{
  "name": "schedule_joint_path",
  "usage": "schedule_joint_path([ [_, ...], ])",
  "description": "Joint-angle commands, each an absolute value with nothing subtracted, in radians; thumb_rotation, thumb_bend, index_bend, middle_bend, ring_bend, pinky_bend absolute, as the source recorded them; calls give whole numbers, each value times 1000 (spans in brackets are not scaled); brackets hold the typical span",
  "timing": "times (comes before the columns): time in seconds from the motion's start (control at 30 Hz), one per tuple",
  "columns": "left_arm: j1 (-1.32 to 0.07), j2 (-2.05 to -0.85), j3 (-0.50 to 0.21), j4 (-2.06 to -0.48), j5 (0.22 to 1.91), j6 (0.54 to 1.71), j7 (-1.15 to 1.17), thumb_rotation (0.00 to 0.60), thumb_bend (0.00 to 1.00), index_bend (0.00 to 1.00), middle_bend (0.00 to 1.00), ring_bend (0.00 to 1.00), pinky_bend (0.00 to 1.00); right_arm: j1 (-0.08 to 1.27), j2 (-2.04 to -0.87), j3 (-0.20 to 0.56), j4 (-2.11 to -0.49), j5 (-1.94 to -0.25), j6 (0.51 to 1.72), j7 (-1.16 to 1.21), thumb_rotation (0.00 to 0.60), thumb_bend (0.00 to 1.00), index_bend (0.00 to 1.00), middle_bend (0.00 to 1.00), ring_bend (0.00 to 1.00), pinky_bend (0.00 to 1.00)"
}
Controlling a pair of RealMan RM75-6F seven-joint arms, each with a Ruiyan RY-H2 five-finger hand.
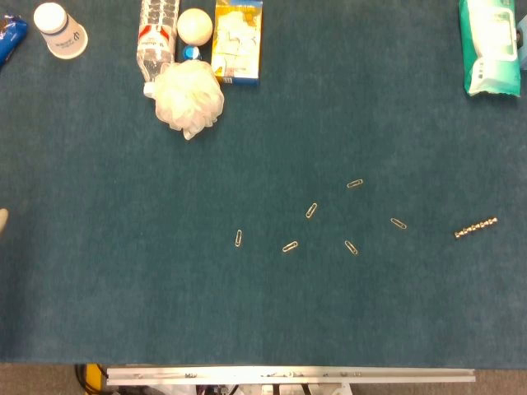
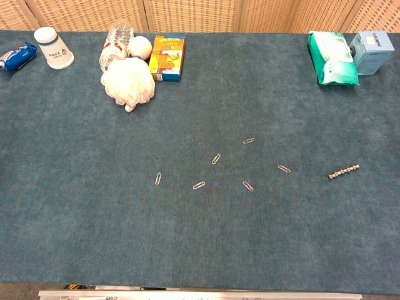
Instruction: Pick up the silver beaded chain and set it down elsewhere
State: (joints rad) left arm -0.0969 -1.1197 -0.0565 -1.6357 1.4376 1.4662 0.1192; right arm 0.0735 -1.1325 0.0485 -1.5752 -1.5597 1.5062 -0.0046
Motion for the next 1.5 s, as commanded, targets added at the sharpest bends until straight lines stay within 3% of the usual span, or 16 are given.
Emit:
schedule_joint_path([
  [0.03, -89, -1113, -57, -1646, 1440, 1481, 124, 600, 221, 716, 605, 492, 647, 80, -1132, 47, -1576, -1564, 1497, -7, 600, 352, 381, 330, 222, 333],
  [0.47, -67, -1097, -60, -1668, 1412, 1499, 133, 600, 221, 716, 605, 492, 647, 105, -1126, 51, -1583, -1559, 1463, -1, 600, 352, 381, 331, 222, 333],
  [0.9, -84, -1137, -57, -1591, 1344, 1415, 138, 600, 221, 717, 607, 493, 648, 127, -1105, 77, -1585, -1505, 1424, 20, 600, 352, 381, 330, 222, 333],
  [1.13, -69, -1133, -37, -1640, 1404, 1468, 195, 600, 222, 717, 607, 493, 648, 92, -1092, 55, -1587, -1567, 1502, 58, 600, 351, 381, 330, 222, 333],
  [1.5, -59, -1127, -35, -1668, 1442, 1506, 201, 600, 221, 705, 599, 493, 648, 105, -1102, 39, -1582, -1590, 1478, 44, 600, 351, 381, 330, 222, 333],
])
